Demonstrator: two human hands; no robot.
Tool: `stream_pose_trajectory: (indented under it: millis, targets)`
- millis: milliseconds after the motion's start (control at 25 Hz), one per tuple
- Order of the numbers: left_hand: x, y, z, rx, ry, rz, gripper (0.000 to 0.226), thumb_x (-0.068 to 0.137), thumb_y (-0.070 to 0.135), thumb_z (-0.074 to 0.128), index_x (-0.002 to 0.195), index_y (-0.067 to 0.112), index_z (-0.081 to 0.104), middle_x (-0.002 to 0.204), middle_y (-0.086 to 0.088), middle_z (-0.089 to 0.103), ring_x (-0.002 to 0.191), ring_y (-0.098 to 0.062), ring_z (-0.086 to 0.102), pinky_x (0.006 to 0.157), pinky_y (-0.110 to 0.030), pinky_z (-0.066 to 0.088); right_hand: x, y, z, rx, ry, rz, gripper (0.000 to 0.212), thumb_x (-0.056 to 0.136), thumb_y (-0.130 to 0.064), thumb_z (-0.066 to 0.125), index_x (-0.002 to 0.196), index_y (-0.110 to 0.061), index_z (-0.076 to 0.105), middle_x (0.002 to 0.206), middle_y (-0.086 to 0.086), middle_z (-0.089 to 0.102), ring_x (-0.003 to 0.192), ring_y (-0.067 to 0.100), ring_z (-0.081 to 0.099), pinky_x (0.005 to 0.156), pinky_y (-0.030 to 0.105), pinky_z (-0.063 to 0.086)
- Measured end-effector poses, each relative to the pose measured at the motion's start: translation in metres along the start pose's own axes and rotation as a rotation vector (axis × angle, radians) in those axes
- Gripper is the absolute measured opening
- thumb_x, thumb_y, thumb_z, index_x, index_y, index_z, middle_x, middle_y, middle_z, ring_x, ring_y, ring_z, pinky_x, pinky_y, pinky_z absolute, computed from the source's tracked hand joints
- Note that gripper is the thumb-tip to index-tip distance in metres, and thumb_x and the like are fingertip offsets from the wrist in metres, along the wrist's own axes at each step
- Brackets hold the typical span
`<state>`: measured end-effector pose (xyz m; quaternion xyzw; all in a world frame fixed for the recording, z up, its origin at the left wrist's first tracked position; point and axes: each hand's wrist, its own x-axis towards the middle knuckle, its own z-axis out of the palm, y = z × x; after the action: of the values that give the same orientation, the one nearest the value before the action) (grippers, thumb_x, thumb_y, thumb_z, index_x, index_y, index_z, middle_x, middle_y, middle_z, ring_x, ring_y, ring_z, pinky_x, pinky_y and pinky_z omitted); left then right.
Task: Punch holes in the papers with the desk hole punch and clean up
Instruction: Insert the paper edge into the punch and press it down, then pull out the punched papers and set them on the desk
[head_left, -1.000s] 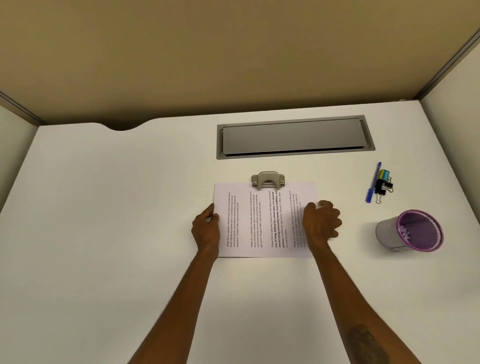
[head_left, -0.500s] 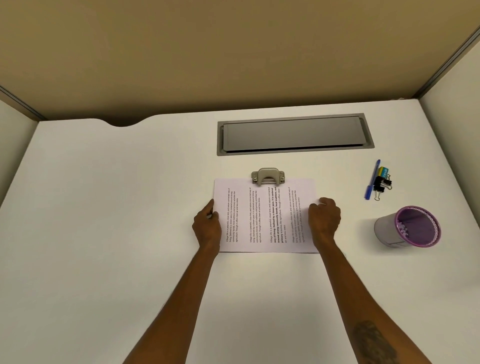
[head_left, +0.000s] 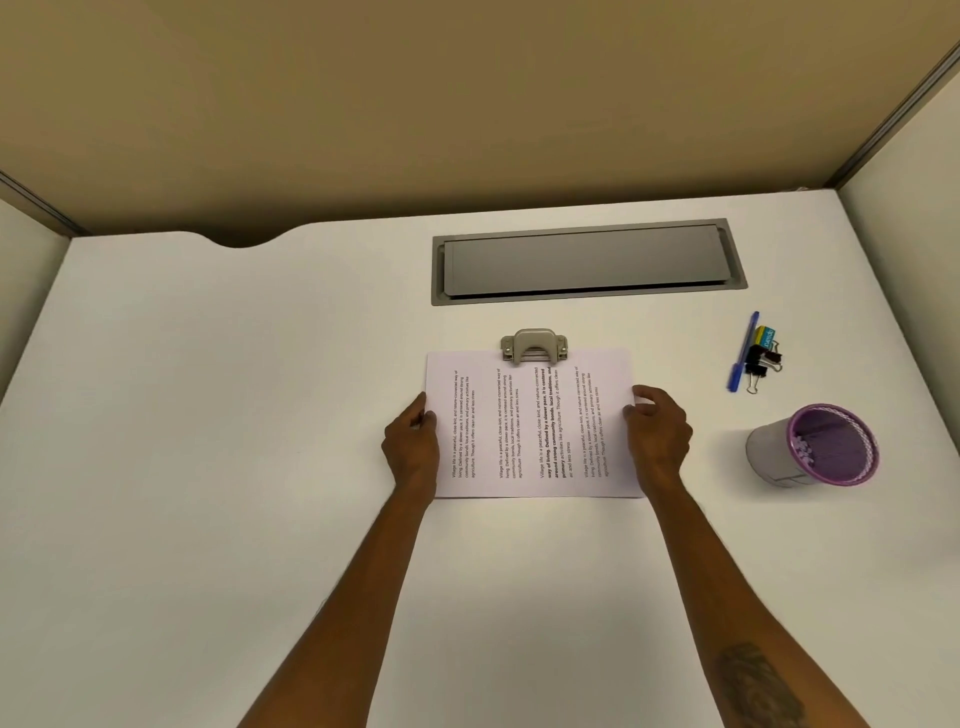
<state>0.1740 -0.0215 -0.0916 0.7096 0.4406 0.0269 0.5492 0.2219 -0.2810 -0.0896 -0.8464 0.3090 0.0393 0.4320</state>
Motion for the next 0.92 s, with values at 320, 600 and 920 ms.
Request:
stream_pose_trajectory:
  millis: [320, 600, 920]
  targets:
    - [-0.013, -0.015, -0.018, 0.055, 0.013, -0.027, 0.036, 0.092, 0.002, 0.058, 0.124, 0.013, 0.067, 0.12, -0.006, 0.07, 0.103, -0.019, 0.064, 0.09, -0.024, 0.045, -0.021, 0.017, -0.014, 0.149, -0.104, 0.135, 0.032, 0.093, -0.01, 0.062, 0.125, -0.013, 0.064, 0.129, 0.01, 0.065, 0.111, 0.032, 0.062, 0.102, 0.043, 0.049]
    - [-0.02, -0.026, -0.062, 0.183, -0.136, -0.073, 0.024, 0.093, 0.031, 0.061, 0.112, 0.02, 0.07, 0.107, 0.001, 0.071, 0.097, -0.019, 0.062, 0.086, -0.031, 0.048, -0.067, 0.051, -0.02, 0.231, -0.159, 0.178, 0.026, 0.089, -0.005, 0.06, 0.109, -0.02, 0.067, 0.114, 0.008, 0.071, 0.097, 0.028, 0.066, 0.091, 0.048, 0.056]
    - [-0.039, -0.067, -0.115, -0.318, -0.411, -0.451, 0.057, 0.09, 0.061, 0.052, 0.111, 0.011, 0.069, 0.106, -0.01, 0.076, 0.101, -0.027, 0.07, 0.084, -0.041, 0.057, -0.095, 0.074, -0.026, 0.364, -0.104, 0.306, 0.032, 0.086, -0.001, 0.063, 0.111, -0.02, 0.067, 0.112, 0.01, 0.07, 0.095, 0.029, 0.065, 0.087, 0.045, 0.054]
